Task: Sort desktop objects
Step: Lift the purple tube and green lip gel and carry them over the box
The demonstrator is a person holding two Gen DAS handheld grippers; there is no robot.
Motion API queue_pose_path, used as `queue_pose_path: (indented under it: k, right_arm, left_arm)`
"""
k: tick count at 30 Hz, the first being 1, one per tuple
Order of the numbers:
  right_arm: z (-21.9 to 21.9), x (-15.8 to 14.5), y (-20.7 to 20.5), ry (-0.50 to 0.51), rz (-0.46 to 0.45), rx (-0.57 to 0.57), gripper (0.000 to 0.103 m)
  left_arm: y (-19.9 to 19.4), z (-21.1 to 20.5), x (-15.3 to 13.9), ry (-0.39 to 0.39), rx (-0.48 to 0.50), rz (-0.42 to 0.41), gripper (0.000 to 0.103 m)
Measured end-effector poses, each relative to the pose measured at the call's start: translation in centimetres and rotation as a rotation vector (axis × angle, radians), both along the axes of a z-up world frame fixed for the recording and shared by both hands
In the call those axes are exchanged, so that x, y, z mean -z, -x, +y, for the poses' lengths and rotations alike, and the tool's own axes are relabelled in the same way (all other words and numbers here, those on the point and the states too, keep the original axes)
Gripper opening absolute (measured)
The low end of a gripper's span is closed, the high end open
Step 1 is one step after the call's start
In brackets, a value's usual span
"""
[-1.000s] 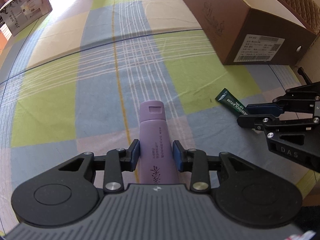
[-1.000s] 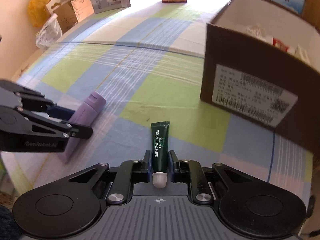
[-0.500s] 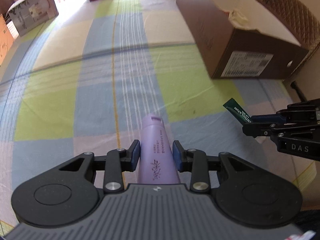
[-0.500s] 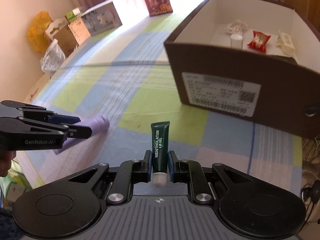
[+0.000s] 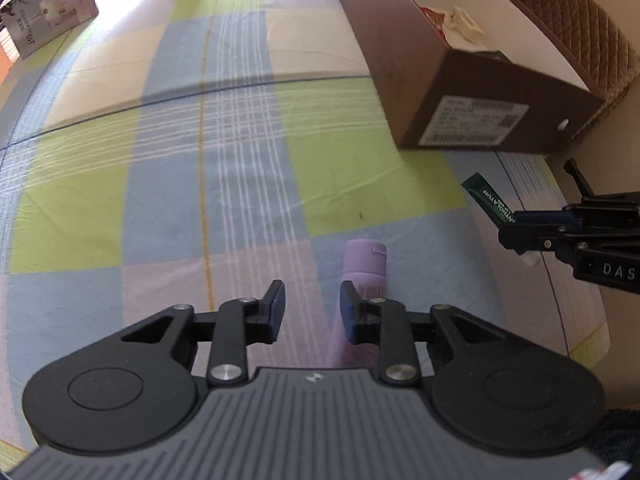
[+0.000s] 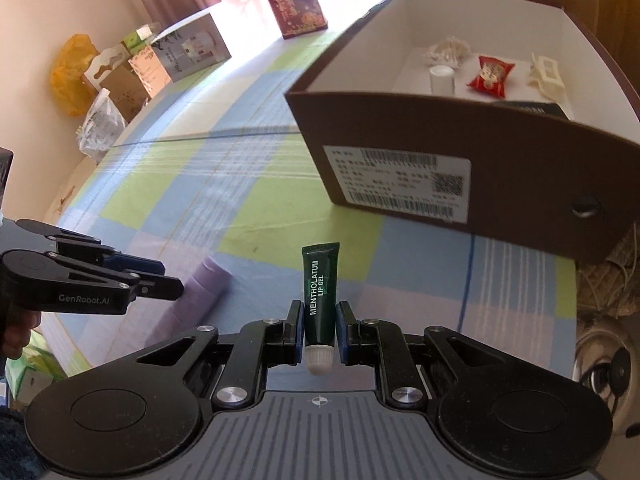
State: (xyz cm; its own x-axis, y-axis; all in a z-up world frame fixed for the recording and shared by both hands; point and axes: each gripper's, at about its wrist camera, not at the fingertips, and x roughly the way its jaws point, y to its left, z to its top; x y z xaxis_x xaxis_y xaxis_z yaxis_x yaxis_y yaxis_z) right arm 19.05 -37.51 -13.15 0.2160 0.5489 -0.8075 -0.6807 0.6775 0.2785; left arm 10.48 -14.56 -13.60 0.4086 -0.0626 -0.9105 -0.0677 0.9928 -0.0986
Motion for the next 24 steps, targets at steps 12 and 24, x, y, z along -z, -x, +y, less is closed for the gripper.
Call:
queue_pose_path:
  k: [12, 24]
  right_arm:
    - [-1.4, 0.6, 0.3, 0.014, 0.024, 0.033, 0.013]
    - [-1.8, -0.1, 0.3, -0.004, -0.002, 0.035, 0.013]
  left_arm:
    - [-0.9, -2.9, 2.4, -0.009, 0.082, 0.038, 0.03]
    - [-1.3, -2.5, 0.8, -0.022, 0.087, -0.031, 0.027]
